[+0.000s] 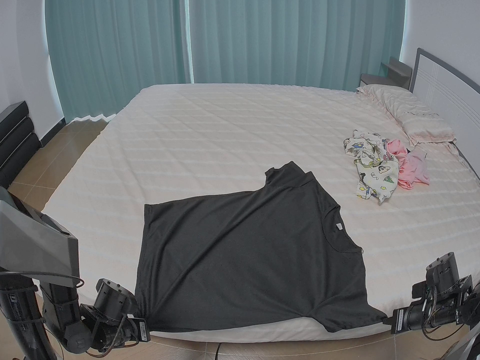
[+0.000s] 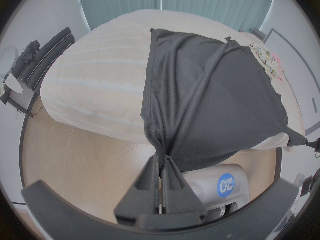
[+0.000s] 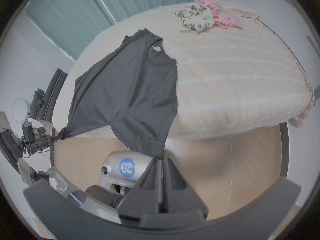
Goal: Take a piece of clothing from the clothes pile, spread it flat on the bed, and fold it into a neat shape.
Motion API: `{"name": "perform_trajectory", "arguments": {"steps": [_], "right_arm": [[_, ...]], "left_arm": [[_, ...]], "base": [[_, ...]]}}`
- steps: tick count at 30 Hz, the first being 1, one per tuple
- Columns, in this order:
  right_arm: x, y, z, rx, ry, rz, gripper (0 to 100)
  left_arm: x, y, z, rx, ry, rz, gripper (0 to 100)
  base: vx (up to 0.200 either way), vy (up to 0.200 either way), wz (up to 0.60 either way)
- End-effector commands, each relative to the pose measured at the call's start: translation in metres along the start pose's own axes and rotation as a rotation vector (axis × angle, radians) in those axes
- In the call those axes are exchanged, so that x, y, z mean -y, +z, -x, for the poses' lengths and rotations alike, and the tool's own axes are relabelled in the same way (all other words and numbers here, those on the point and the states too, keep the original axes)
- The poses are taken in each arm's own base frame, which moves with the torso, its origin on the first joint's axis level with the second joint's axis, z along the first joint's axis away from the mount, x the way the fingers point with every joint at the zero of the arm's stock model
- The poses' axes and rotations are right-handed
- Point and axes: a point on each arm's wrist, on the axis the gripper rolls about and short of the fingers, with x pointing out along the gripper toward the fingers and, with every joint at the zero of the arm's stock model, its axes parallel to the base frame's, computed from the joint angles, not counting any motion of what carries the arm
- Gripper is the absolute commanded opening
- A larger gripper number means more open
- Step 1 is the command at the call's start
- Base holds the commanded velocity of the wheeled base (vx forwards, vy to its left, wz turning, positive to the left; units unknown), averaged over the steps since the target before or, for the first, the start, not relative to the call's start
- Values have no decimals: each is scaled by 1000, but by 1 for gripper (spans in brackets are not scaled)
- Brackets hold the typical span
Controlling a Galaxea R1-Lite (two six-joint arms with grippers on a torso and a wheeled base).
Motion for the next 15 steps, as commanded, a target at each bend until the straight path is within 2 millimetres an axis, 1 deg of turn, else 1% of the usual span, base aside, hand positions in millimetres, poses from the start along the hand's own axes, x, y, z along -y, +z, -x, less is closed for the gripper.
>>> {"name": "perform_trajectory", "arguments": {"steps": [1, 3, 7, 8, 11, 12, 13, 15], "right_arm": [[-6, 19, 3, 81, 26, -7, 0], [-9, 28, 2, 103, 34, -8, 0], [-16, 43, 3, 147, 52, -7, 0], [-19, 53, 3, 169, 58, -8, 0], [-24, 68, 6, 188, 57, -12, 0], [-24, 68, 6, 188, 57, -12, 0], [-26, 80, 8, 195, 54, -22, 0], [-29, 87, 10, 202, 57, -22, 0]], "left_arm": [[-2, 21, 6, 102, -27, 69, 0], [-3, 32, 7, 146, -35, 101, 0], [-2, 45, 6, 176, -40, 124, 0], [0, 54, 4, 202, -49, 140, 0], [0, 73, 4, 253, -56, 176, 0], [0, 73, 4, 253, -56, 176, 0], [2, 80, 4, 246, -51, 179, 0], [4, 86, 4, 236, -47, 181, 0]], "base": [[0, 0, 0], [0, 0, 0], [0, 0, 0], [0, 0, 0], [0, 0, 0], [0, 0, 0], [0, 0, 0], [0, 0, 0]]}}
